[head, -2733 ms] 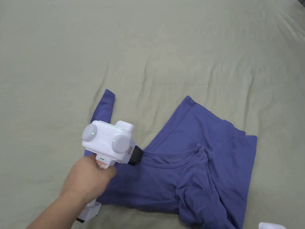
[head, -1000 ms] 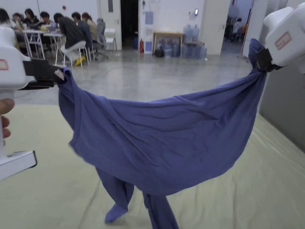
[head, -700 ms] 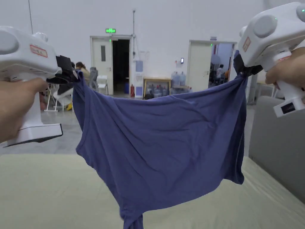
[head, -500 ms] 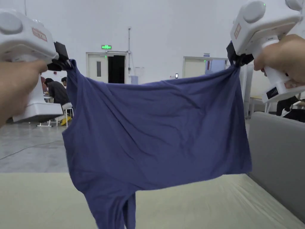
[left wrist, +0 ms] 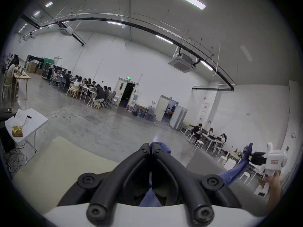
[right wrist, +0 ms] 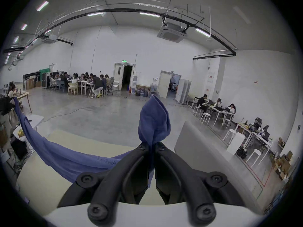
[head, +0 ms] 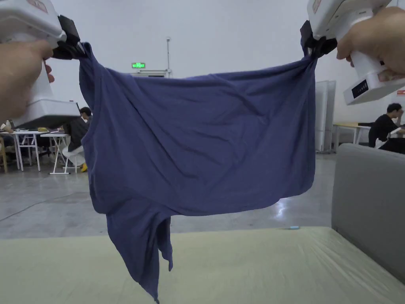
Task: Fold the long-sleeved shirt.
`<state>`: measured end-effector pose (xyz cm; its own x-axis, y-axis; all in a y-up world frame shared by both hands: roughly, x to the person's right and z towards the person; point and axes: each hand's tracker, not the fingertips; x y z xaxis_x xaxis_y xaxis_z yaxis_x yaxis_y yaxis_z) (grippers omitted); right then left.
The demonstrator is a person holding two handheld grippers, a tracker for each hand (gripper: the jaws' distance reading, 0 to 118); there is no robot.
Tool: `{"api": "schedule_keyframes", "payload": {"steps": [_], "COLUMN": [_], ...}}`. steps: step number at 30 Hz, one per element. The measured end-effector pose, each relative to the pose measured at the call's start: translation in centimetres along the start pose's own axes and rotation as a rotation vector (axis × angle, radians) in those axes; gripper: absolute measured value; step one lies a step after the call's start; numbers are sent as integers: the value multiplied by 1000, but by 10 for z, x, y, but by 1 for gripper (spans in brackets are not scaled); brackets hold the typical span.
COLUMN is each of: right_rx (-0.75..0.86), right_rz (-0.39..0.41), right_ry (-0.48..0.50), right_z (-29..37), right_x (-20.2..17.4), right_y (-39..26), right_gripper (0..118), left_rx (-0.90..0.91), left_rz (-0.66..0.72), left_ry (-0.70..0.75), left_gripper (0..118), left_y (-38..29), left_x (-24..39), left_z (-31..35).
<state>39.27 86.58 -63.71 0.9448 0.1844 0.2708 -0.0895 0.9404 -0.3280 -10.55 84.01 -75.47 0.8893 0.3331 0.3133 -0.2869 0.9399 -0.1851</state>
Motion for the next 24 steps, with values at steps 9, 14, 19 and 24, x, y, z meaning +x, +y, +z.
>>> {"api": "schedule_keyframes", "payload": {"steps": [9,14,19,24], "right_rx": [-261,-412,-537,-627], "right_rz": [-77,-65,-121,-145], "right_ry": [212,276,343,357], "right_z": [-77,-75,-20,53], "right_x": [-26,-31,-31,-20], "right_y": [-233,-402,-532,-617], "right_gripper": [6,6,6,6], "left_rx": [-333,-450,-577,-693], "left_rz": [63,8,-89,-84], "left_ry": [50,27,-3,-29], "left_gripper": [0,0,0,0], "left_y": [-226,-354,-454,-514], "left_x": [-68,-101,-116,-126], "left_z": [-32,18,120,221]}}
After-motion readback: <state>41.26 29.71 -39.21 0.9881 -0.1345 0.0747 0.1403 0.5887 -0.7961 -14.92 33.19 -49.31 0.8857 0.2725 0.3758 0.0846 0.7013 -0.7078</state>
